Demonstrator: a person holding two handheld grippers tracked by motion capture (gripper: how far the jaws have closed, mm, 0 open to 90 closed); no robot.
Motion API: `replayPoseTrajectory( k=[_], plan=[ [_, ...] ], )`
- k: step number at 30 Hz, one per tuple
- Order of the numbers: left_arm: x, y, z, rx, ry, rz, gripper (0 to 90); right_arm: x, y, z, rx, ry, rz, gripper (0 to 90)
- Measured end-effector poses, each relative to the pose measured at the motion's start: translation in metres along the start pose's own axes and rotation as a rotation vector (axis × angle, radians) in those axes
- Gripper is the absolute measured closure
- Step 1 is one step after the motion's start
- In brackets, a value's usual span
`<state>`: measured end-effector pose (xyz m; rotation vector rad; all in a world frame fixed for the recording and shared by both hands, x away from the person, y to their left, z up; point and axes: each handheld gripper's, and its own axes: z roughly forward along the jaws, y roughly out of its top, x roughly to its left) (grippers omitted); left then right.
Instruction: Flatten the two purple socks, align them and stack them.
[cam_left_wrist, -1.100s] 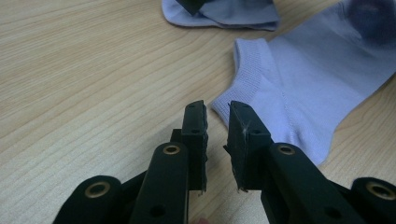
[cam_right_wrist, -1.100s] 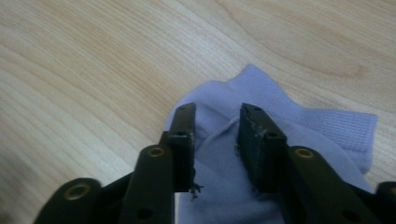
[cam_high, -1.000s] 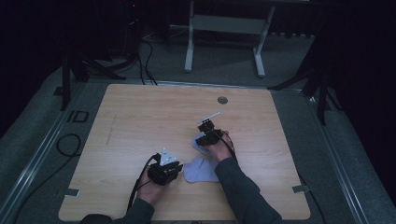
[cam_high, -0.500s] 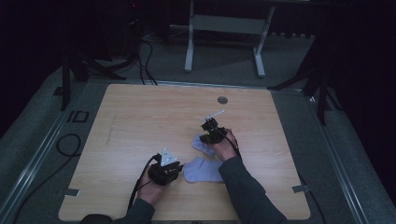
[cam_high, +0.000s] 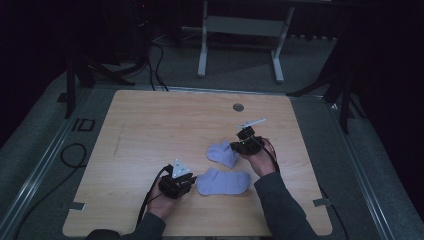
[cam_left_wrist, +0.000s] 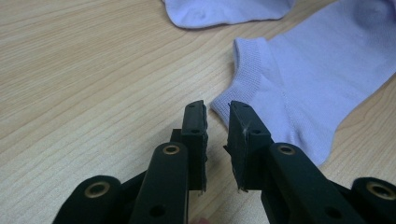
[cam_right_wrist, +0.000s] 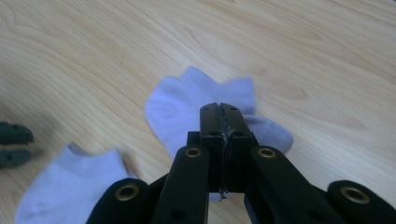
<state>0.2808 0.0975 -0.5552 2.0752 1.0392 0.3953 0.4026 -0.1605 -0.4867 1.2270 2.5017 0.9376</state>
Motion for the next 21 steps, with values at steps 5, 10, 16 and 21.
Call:
replayPoseTrajectory(
  k=[5,10,16,21],
  plan=[
    [0.000,0.000,0.001,0.001,0.000,0.001,76.7,-0.008,-0.020,-0.012,-0.010,-0.031,0.009,89.1],
    [0.000,0.000,0.001,0.000,0.004,0.000,76.3,-0.020,-0.037,-0.020,-0.011,-0.058,0.041,89.1],
    [0.003,0.000,-0.001,-0.005,0.020,-0.018,76.0,-0.035,-0.052,-0.024,-0.014,-0.086,0.087,89.0],
    [0.005,-0.001,-0.001,-0.004,0.020,-0.028,74.7,-0.043,-0.060,-0.026,0.027,-0.202,0.070,79.1]
  ],
)
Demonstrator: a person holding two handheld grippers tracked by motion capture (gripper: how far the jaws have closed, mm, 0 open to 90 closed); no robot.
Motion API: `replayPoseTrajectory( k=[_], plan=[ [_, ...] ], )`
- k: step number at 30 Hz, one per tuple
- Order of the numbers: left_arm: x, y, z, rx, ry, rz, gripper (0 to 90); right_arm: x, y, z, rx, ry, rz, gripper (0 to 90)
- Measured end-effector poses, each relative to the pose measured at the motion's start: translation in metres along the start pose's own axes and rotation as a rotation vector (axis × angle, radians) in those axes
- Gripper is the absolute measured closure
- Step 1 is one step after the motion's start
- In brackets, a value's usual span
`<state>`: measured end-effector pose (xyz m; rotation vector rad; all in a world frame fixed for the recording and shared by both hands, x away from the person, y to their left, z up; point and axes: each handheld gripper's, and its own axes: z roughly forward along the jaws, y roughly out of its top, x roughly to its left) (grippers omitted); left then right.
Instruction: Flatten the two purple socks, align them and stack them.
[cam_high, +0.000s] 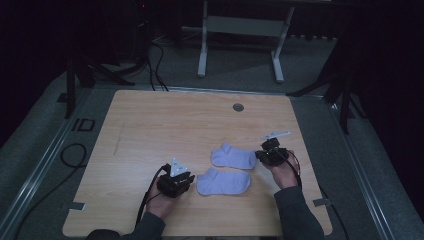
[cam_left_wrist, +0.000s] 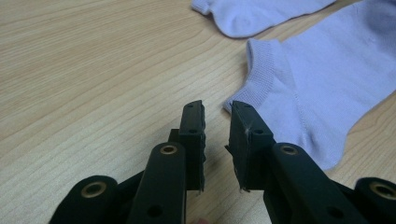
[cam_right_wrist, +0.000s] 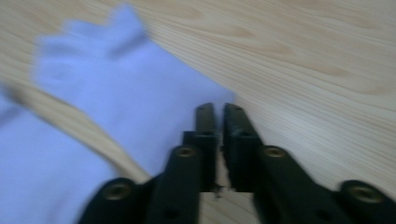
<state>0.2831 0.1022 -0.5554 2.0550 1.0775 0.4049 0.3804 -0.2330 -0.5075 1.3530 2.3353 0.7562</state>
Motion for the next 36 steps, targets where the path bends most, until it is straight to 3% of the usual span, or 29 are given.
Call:
replayPoseTrajectory(
  k=[3,5,9,14,29,36],
  plan=[
    [-0.001,0.000,0.001,0.006,-0.004,-0.002,73.5,-0.004,0.001,-0.007,-0.024,-0.044,-0.003,70.0],
    [-0.002,0.000,0.002,0.009,-0.011,-0.003,72.8,-0.005,0.004,-0.012,-0.037,-0.040,-0.013,67.3],
    [-0.002,0.000,0.002,0.012,-0.023,-0.009,71.7,-0.001,0.013,-0.017,-0.081,0.040,-0.054,63.0],
    [-0.001,0.000,0.003,0.023,-0.029,-0.018,69.4,0.011,0.024,-0.015,-0.085,0.100,-0.152,59.9],
    [0.001,0.001,0.003,0.031,-0.028,-0.023,67.5,0.040,0.050,0.014,-0.035,0.188,-0.353,57.9],
    [0.001,0.001,0.004,0.038,-0.033,-0.020,66.8,0.046,0.053,0.031,0.010,0.203,-0.390,55.5]
  ],
)
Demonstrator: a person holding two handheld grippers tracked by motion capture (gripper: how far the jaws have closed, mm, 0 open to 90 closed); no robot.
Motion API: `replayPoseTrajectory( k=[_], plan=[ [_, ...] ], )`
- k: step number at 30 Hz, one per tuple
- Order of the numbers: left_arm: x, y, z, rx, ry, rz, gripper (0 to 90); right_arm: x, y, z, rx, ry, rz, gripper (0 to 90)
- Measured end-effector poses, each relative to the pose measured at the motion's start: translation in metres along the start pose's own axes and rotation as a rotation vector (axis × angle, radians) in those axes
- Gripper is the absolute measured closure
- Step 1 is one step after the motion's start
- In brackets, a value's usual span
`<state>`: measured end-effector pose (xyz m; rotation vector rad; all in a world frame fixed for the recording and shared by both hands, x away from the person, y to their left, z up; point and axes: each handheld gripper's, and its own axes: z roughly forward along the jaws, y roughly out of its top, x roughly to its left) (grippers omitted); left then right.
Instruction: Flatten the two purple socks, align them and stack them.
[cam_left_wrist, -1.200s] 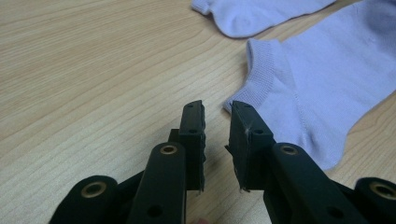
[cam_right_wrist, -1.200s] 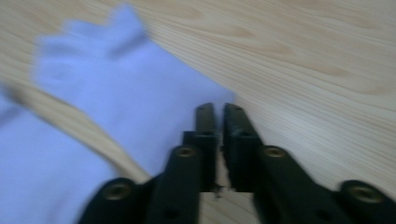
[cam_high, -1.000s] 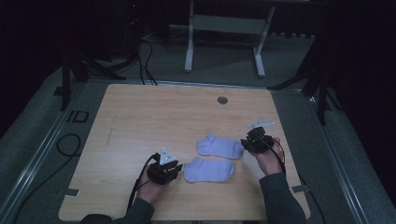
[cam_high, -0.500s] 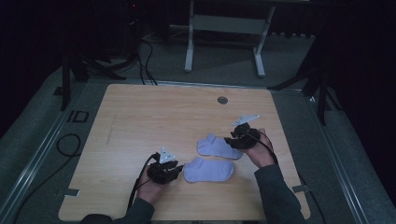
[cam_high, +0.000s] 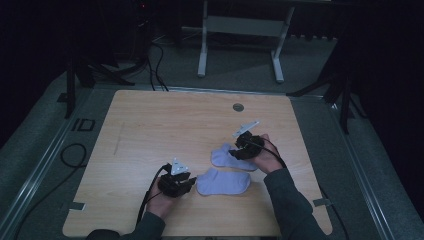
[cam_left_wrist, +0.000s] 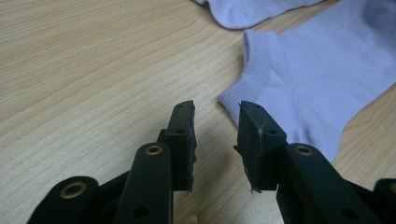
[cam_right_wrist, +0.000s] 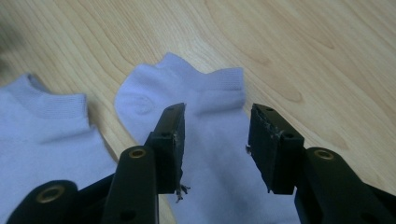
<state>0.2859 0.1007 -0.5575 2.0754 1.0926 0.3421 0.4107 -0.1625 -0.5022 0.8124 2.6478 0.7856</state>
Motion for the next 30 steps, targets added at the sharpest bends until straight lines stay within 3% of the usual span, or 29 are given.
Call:
replayPoseTrajectory(
  k=[4,9,15,27,30],
  plan=[
    [0.000,0.000,0.000,0.002,-0.006,-0.002,66.8,0.000,0.000,0.006,0.005,0.014,-0.009,55.0],
    [0.000,0.000,0.000,0.003,-0.008,-0.003,66.7,0.001,-0.001,0.016,0.049,0.036,-0.033,55.6],
    [0.000,0.000,0.000,-0.002,-0.009,-0.002,66.7,0.007,0.001,0.025,0.066,0.033,-0.069,47.0],
    [-0.001,0.000,0.000,-0.003,-0.013,-0.001,66.4,0.014,0.006,0.039,0.086,0.076,-0.076,43.7],
    [-0.001,0.000,0.000,-0.002,-0.015,0.001,66.3,0.012,0.005,0.045,0.101,0.078,-0.050,43.0]
  ],
)
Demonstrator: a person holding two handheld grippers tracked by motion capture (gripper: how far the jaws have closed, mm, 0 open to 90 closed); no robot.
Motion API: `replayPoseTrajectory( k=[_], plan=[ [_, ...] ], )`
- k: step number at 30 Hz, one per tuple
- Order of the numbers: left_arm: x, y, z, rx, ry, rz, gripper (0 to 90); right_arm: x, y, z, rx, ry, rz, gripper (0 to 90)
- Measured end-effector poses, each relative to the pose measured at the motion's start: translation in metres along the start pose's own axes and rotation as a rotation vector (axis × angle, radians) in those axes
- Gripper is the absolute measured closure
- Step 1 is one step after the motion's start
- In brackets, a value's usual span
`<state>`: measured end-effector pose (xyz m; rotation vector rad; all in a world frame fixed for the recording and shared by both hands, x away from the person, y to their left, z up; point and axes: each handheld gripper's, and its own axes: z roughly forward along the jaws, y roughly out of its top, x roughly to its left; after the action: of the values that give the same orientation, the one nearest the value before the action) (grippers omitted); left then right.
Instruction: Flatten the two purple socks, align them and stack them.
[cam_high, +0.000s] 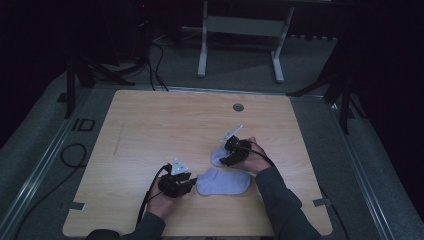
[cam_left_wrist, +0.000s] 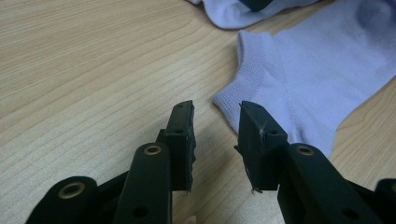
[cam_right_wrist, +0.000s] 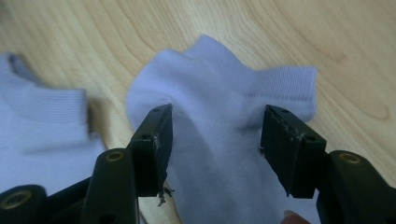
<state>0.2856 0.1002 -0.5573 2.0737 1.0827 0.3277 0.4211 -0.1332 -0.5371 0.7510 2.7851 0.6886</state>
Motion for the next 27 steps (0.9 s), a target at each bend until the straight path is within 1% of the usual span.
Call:
replayPoseTrajectory(
  k=[2,3,6,8,9,10,12,14,15,16,18,20,21,22,25,27],
  plan=[
    [0.000,0.000,0.000,-0.001,-0.001,0.001,66.2,-0.004,-0.001,0.002,-0.006,0.016,0.038,43.7],
    [0.000,0.000,0.000,-0.001,-0.001,0.001,66.2,-0.004,0.000,0.002,-0.007,0.014,0.057,44.4],
    [0.000,0.000,0.000,-0.002,0.000,0.000,66.2,-0.002,0.001,0.002,0.005,0.006,0.065,48.6],
    [-0.001,0.000,0.000,-0.004,0.000,0.000,66.1,-0.001,0.002,0.001,0.011,0.004,0.069,56.4],
    [-0.001,0.000,0.000,-0.006,0.000,0.001,66.1,-0.002,0.002,0.001,0.010,0.005,0.069,62.1],
    [-0.001,0.000,0.000,-0.007,-0.003,0.001,66.0,-0.002,0.002,0.000,0.008,0.001,0.078,65.8],
    [-0.001,0.000,0.000,-0.010,-0.006,0.003,65.9,-0.002,0.002,0.000,0.010,-0.007,0.095,70.8],
    [-0.001,0.000,0.000,-0.012,-0.010,0.004,65.8,0.000,0.003,0.000,0.010,-0.013,0.098,77.1],
    [-0.001,0.000,0.000,-0.012,-0.011,0.004,65.8,0.000,0.003,0.000,0.005,-0.014,0.101,81.5],
    [-0.002,0.000,0.000,-0.012,-0.011,0.004,65.8,-0.001,0.002,0.001,-0.001,-0.019,0.103,83.8],
    [-0.002,0.000,0.000,-0.012,-0.014,0.009,65.8,-0.003,0.000,0.000,-0.013,-0.017,0.128,84.8],
    [-0.002,0.000,0.000,-0.014,-0.016,0.008,65.6,-0.005,-0.002,-0.001,-0.026,-0.033,0.137,85.0],
    [-0.001,0.000,-0.001,-0.016,-0.017,0.006,65.5,-0.006,-0.003,-0.003,-0.035,-0.033,0.144,85.0],
    [-0.001,0.000,-0.001,-0.016,-0.017,0.006,65.1,-0.005,-0.003,-0.007,-0.046,-0.036,0.148,85.0],
    [-0.001,0.000,0.000,-0.018,-0.017,0.004,64.6,-0.001,-0.003,-0.024,-0.100,-0.048,0.134,84.9],
    [-0.002,0.000,-0.001,-0.016,-0.017,0.006,64.3,-0.001,-0.003,-0.034,-0.135,-0.057,0.124,84.9]
  ],
)
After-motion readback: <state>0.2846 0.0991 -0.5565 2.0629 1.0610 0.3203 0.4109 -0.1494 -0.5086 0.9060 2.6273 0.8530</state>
